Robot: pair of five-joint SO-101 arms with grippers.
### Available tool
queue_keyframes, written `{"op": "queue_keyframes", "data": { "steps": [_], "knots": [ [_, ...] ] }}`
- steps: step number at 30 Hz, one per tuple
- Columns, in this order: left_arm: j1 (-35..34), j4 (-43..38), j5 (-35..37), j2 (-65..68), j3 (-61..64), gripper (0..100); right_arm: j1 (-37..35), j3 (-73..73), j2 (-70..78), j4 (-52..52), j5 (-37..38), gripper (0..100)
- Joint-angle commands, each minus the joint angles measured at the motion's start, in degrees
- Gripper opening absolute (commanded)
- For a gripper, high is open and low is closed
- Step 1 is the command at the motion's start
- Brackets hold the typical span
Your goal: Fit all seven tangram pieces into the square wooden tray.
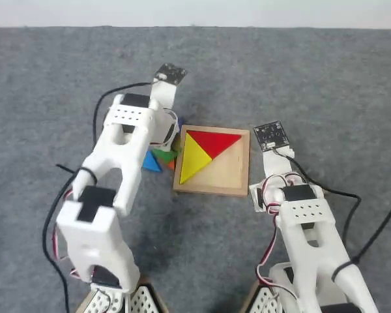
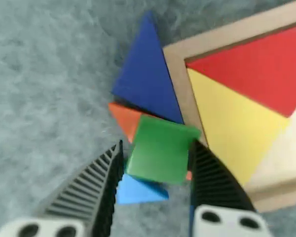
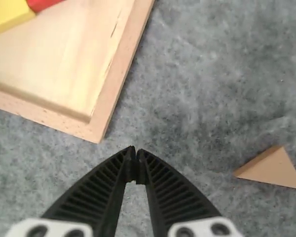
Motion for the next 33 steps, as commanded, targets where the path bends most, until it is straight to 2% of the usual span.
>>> {"op": "queue_keyframes", "data": {
  "steps": [1, 7, 11, 19, 23, 28, 33],
  "knots": [
    [-3.43, -2.64, -2.64, 2.99, -0.92, 21, 0.66, -0.18, -1.45, -1.19, -0.62, 0.8],
    [-13.10, -2.73, -7.21, 2.37, -1.10, 21, 0.57, -0.18, -1.45, -1.19, -0.62, 0.8],
    [-15.74, -2.46, -8.88, -1.41, -1.10, 21, 0.48, -0.18, -1.45, -1.19, -0.62, 0.8],
    [-15.47, -2.20, -9.23, -13.19, -0.75, 21, 0.48, -0.18, -1.45, -1.19, -0.62, 0.8],
    [-13.36, 2.02, -9.85, -17.14, -0.04, 21, 0.48, -0.18, -1.45, -1.19, -0.62, 0.8],
    [-8.18, -0.09, -9.93, -14.15, 4.62, 21, 0.48, -0.18, -1.45, -1.27, -0.62, 0.8],
    [-7.38, -4.22, -9.76, -7.56, 5.49, 21, 0.48, -0.18, -1.45, -1.27, -0.62, 0.8]
  ]
}}
